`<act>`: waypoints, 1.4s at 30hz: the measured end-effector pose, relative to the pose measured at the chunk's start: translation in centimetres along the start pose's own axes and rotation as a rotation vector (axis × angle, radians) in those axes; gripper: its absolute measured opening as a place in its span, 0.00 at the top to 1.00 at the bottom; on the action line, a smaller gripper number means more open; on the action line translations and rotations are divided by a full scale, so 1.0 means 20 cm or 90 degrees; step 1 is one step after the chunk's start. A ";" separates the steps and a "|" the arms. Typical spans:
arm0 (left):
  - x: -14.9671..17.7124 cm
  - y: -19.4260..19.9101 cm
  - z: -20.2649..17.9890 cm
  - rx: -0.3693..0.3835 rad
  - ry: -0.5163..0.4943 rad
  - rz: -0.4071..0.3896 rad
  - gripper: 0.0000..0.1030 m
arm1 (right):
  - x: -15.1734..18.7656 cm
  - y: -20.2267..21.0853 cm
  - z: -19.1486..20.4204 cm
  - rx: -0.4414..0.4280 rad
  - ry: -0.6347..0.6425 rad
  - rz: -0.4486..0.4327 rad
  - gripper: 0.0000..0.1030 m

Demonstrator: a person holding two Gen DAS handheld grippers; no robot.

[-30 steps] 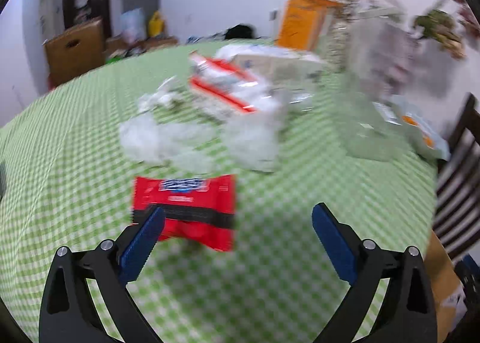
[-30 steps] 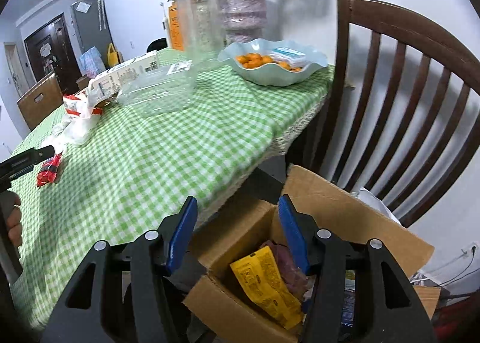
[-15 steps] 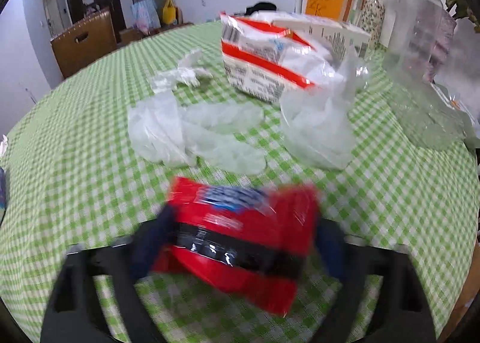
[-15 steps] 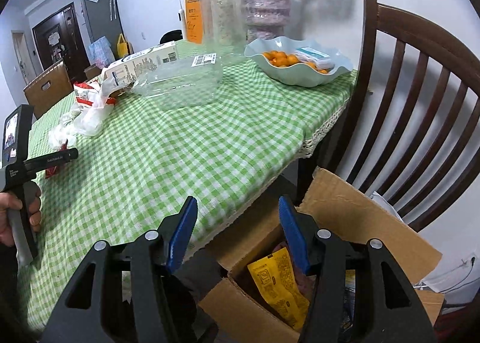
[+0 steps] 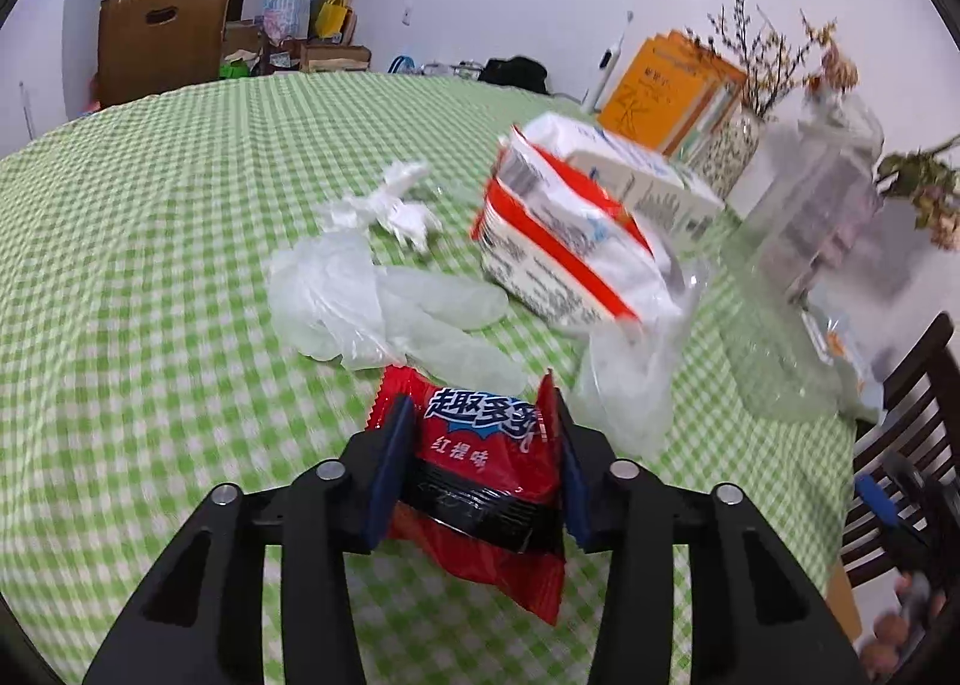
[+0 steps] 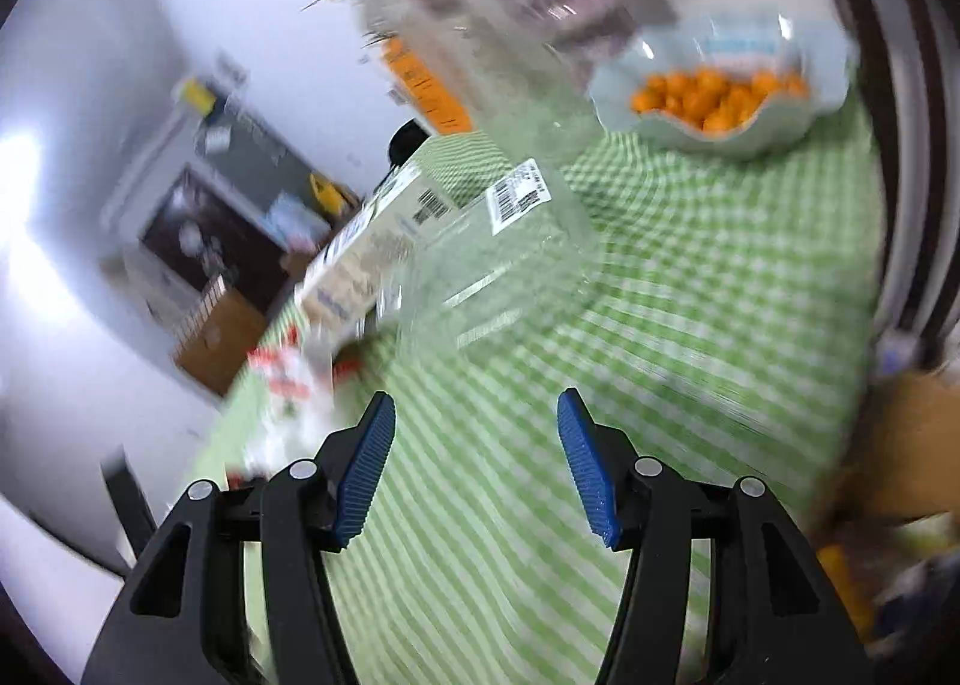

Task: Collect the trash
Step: 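Grasp the red snack packet with left tool while right tool grasps clear plastic container, then carry the red packet and plastic container with both tools to the box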

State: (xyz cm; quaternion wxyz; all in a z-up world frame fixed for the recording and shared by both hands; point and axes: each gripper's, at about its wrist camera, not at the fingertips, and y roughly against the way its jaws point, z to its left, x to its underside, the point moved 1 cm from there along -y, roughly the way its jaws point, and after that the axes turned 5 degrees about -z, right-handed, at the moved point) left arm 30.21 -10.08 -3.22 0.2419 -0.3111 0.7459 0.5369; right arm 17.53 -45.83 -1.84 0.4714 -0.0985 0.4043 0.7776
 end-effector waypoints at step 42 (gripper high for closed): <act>-0.14 0.52 -0.26 0.307 -0.078 -0.039 0.82 | 0.12 1.15 -0.10 0.181 0.165 -0.205 0.78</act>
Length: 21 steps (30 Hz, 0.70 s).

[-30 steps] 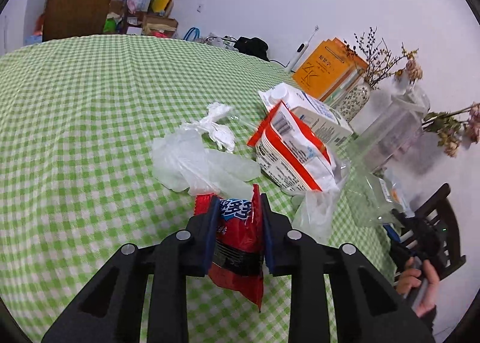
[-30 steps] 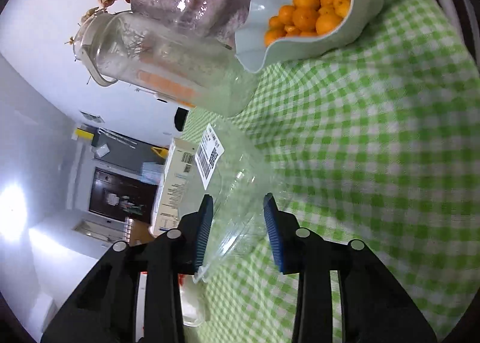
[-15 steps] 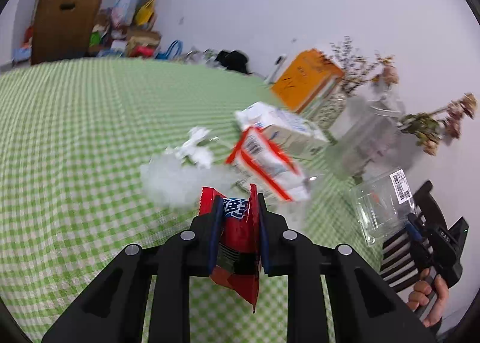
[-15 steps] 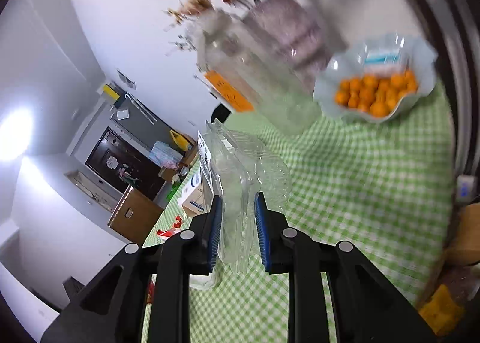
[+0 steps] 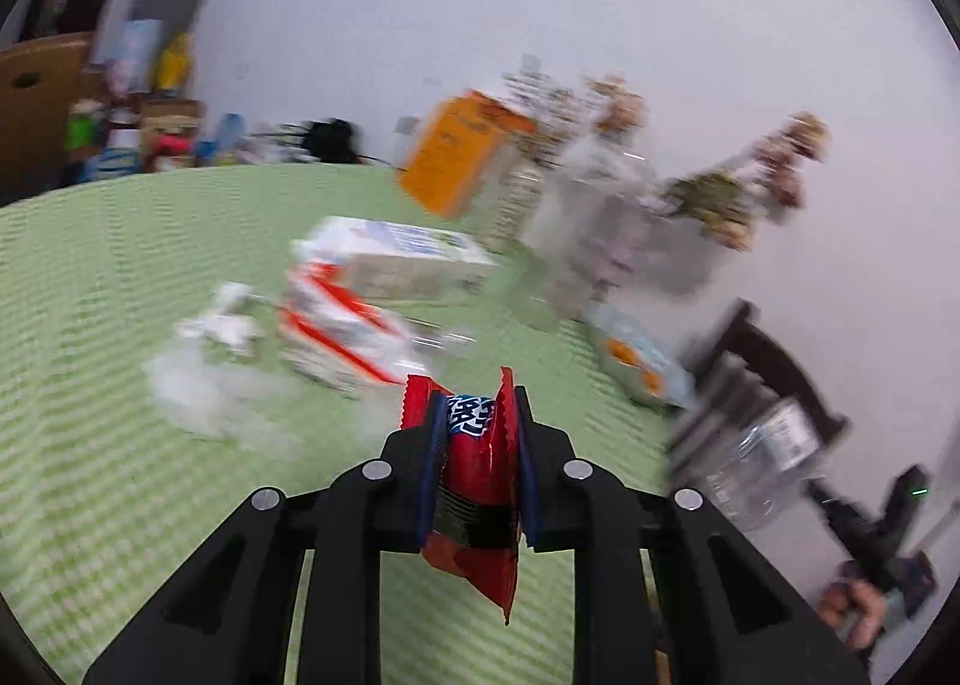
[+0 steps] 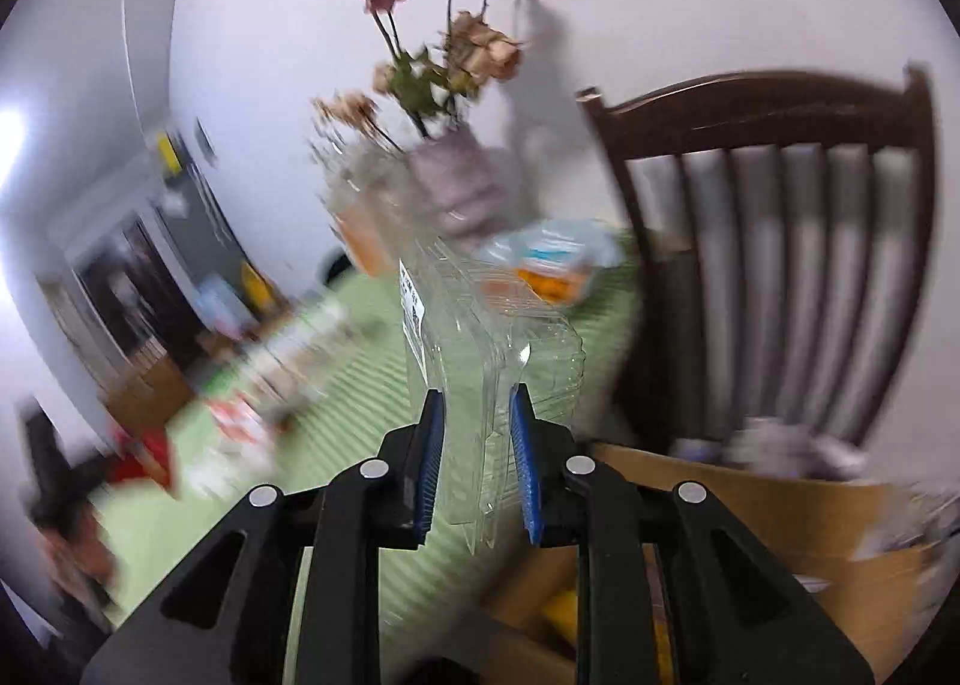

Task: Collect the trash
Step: 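Carry the red packet and plastic container with both tools to the box, then open both tools to drop the packet and container into the box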

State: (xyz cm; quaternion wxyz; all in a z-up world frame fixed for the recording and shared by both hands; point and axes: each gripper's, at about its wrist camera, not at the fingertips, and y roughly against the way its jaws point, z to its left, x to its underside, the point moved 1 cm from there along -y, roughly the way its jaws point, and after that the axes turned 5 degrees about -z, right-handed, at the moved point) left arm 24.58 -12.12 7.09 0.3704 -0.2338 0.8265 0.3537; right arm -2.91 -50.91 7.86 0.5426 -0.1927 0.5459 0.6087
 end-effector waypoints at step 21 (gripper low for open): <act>0.49 -0.35 -0.82 0.142 -0.117 0.210 0.82 | 0.95 -0.42 -0.65 0.059 0.012 0.422 0.67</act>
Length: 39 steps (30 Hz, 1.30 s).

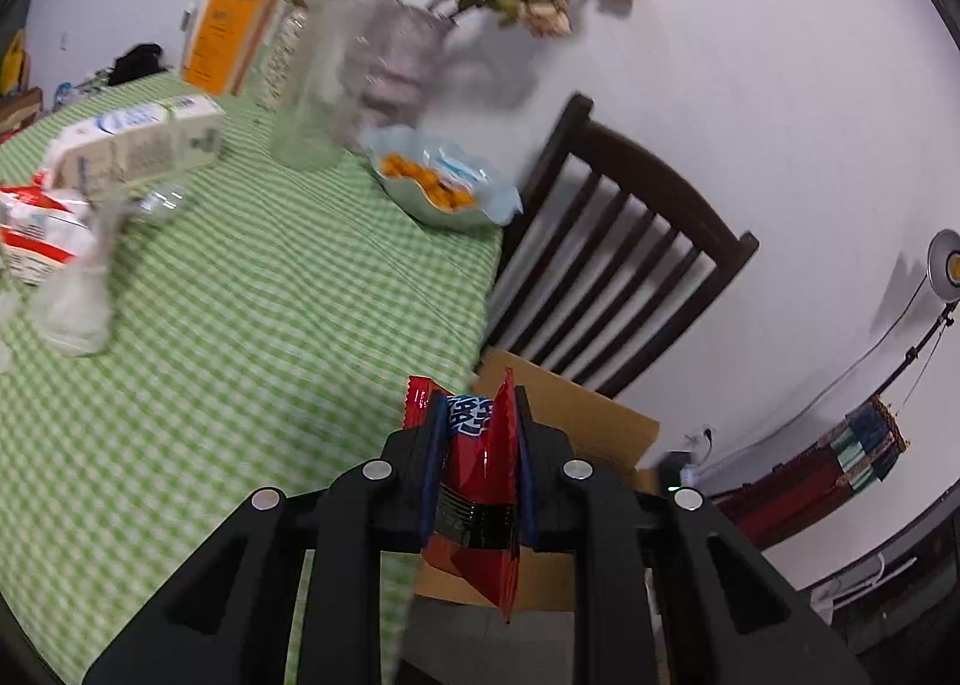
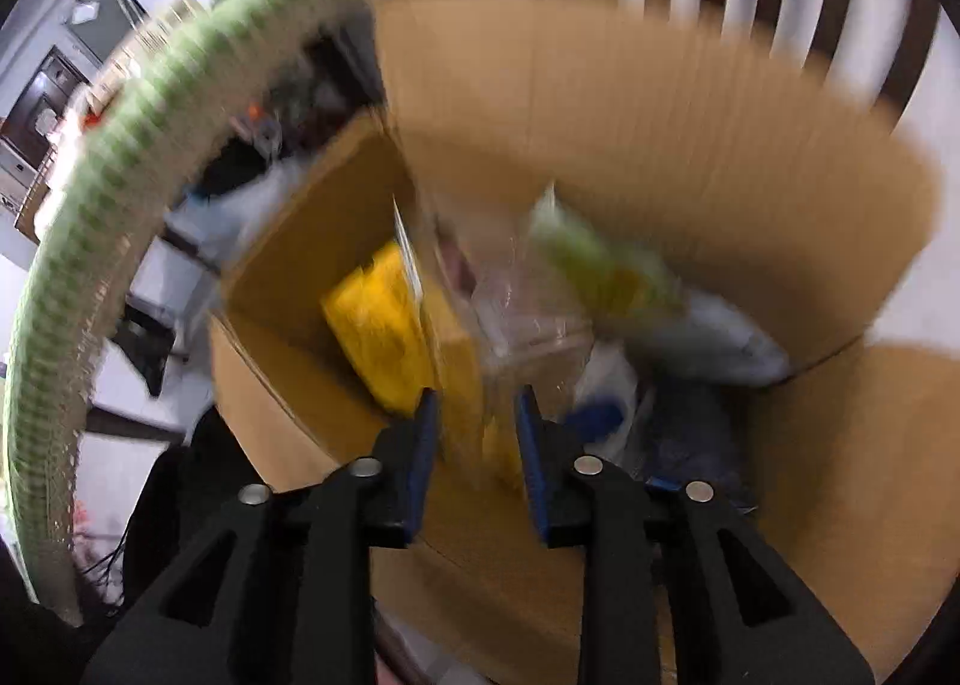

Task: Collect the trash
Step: 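Open both tools to drop the packet and container into the box, then grasp the white plastic gloves with left tool while right tool moves to the milk carton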

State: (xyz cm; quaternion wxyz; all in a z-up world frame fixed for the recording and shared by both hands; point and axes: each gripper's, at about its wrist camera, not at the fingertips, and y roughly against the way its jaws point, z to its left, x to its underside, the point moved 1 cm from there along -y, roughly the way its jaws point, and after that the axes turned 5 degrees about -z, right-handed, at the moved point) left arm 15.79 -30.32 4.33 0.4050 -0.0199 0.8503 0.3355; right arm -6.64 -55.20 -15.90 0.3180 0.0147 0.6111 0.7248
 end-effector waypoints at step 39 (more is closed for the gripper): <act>0.43 -1.16 -0.31 -0.079 -0.072 0.300 0.39 | -0.04 0.33 -0.17 -0.038 -0.067 -0.146 0.43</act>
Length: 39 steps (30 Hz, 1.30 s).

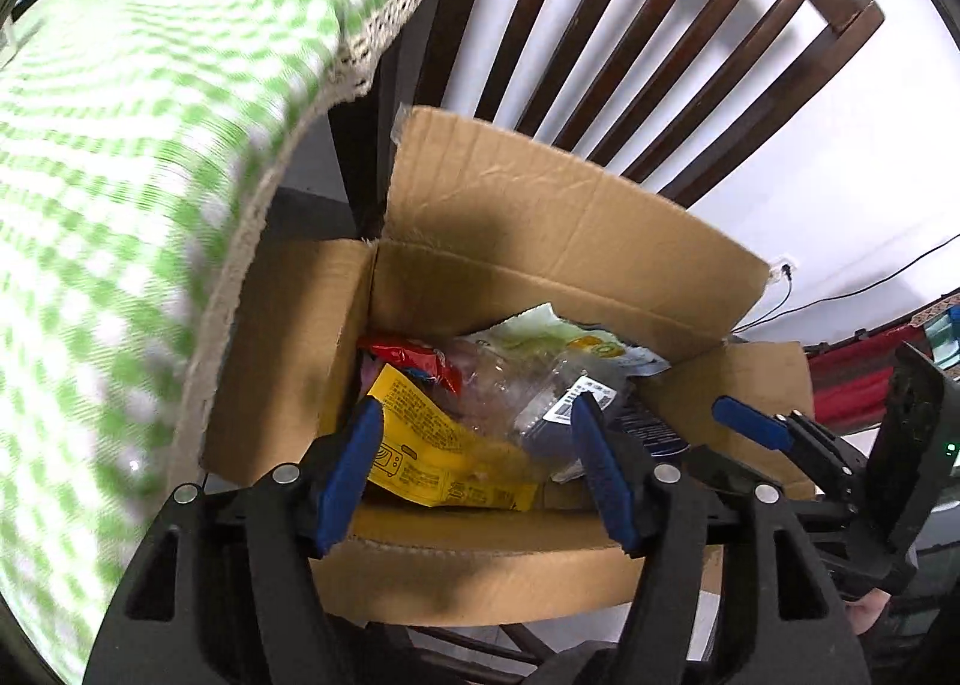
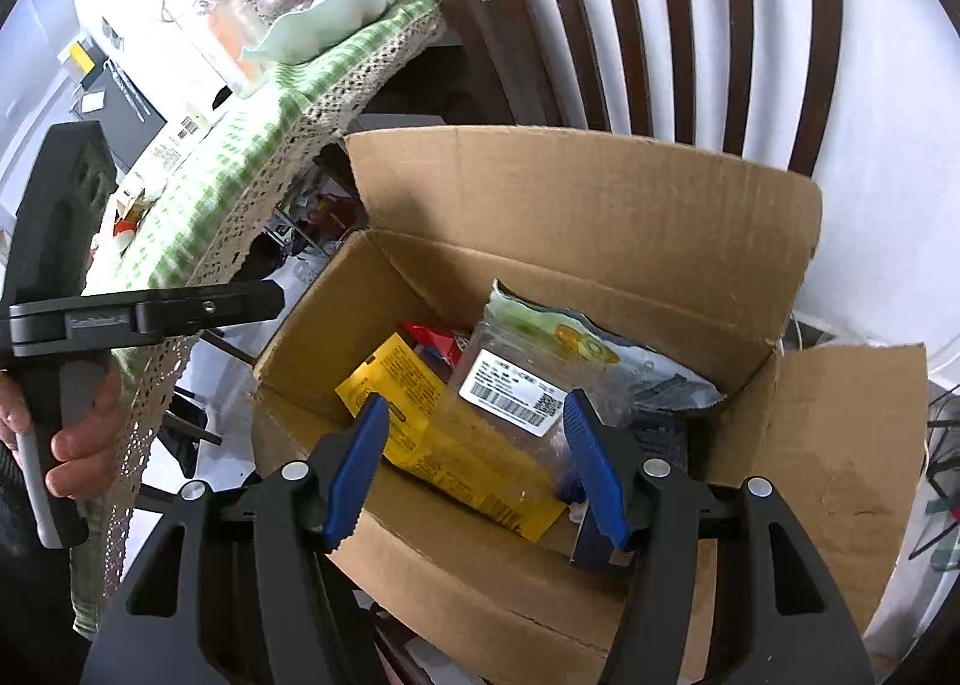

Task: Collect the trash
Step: 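Grasp the white plastic gloves with left tool while right tool moves to the milk carton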

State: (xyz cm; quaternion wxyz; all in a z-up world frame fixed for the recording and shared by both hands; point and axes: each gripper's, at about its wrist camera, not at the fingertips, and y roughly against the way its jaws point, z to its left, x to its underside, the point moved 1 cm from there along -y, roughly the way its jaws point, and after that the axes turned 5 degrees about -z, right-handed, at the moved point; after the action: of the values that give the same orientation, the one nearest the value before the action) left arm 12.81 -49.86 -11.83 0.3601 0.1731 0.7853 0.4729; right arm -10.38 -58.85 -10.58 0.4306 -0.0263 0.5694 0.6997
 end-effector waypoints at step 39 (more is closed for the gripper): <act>0.13 1.24 0.81 -0.106 0.099 -0.363 0.26 | -0.36 0.14 0.83 0.056 0.110 -0.179 0.43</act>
State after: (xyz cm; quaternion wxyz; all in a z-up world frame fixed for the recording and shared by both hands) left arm 21.12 -25.96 3.88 0.4301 -0.1214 0.7859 0.4273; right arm -0.12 -49.36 1.28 0.4743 -0.1472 0.6250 0.6023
